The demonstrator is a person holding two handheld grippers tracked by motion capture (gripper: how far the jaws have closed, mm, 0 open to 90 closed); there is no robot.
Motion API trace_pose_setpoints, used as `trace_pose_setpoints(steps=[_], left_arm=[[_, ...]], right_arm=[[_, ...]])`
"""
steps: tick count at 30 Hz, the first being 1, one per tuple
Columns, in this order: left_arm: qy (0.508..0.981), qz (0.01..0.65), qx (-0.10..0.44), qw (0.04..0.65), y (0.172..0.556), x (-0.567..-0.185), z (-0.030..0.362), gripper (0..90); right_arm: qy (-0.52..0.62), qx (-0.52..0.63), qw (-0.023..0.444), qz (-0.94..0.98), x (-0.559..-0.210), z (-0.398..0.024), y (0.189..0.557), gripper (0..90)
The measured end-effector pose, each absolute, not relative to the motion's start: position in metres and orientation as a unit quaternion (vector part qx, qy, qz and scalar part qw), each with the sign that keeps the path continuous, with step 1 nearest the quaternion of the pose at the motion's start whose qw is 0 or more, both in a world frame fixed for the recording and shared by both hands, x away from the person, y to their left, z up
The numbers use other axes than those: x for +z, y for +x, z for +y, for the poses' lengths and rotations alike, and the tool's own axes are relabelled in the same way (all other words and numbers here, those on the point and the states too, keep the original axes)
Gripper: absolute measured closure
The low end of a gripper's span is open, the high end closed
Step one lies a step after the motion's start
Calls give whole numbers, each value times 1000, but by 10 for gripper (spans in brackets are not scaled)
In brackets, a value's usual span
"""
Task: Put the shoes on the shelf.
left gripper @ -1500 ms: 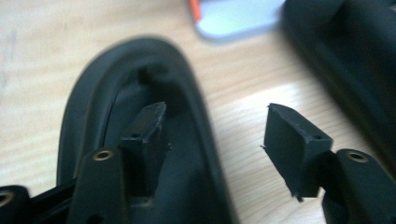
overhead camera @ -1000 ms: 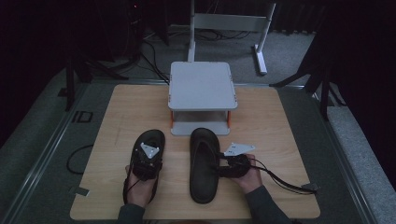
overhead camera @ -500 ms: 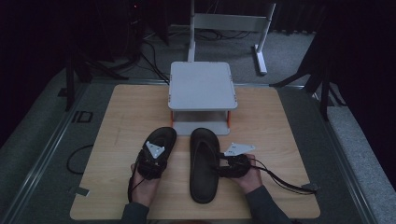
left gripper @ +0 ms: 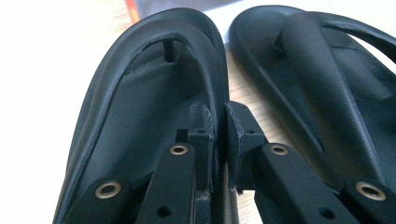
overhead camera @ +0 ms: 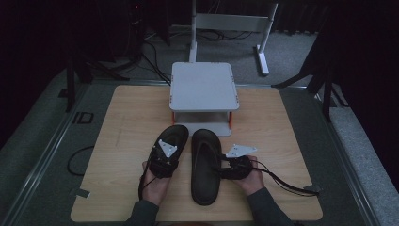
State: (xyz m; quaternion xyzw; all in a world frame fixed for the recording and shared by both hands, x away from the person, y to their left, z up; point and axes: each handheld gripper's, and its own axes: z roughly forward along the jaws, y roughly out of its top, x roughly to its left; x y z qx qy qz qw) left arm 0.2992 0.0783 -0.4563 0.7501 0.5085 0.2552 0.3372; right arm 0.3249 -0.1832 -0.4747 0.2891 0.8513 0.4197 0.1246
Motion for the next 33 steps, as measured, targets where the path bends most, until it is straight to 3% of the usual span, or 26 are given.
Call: trace_pose_setpoints(steps=[22, 33], left_arm=[[756, 503, 292, 299, 302, -463, 50, 809], [778, 473, 251, 327, 302, -466, 40, 801]], right_arm=[[291, 428, 128, 846, -474, -186, 318, 500], [283, 427, 118, 851, -473, -187, 307, 491]])
